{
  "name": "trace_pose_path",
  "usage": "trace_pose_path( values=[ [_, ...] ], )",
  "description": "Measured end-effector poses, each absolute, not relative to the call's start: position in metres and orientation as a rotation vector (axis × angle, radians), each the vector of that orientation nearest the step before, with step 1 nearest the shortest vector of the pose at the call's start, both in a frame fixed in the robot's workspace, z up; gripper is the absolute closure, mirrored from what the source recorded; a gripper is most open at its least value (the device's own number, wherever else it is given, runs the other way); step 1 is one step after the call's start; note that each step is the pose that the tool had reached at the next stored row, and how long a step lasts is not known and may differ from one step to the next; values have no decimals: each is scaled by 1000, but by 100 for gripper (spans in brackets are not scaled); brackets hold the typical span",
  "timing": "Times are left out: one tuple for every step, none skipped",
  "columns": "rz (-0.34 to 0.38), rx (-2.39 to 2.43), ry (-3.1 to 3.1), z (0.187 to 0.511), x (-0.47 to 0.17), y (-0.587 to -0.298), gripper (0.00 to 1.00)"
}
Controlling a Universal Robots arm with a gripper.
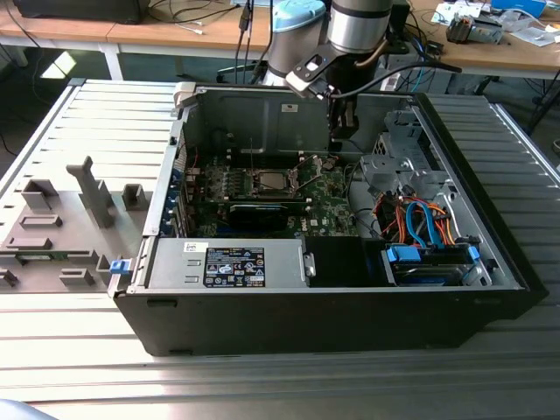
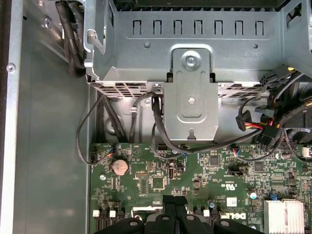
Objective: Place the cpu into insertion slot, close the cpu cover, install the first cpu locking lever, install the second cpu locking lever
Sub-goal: 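Close the cpu cover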
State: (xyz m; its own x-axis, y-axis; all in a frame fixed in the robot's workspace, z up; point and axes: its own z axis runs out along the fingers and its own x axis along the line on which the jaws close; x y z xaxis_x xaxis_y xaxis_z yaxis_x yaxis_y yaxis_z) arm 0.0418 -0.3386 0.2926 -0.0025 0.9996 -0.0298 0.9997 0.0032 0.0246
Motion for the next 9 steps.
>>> trace_pose_path(
  values=[
    [-6,2191,2197,292,42,-339,89],
    [-6,2191,2197,292,42,-339,89],
    [-6,2191,2197,292,42,-339,89],
    [-6,2191,2197,291,42,-339,89],
    [-5,2191,2197,291,42,-339,89],
    [-6,2191,2197,291,42,-339,89],
    [-5,2191,2197,291,42,-339,89],
    [-6,2191,2197,291,42,-339,89],
    [-6,2191,2197,290,42,-339,89]
  ],
)
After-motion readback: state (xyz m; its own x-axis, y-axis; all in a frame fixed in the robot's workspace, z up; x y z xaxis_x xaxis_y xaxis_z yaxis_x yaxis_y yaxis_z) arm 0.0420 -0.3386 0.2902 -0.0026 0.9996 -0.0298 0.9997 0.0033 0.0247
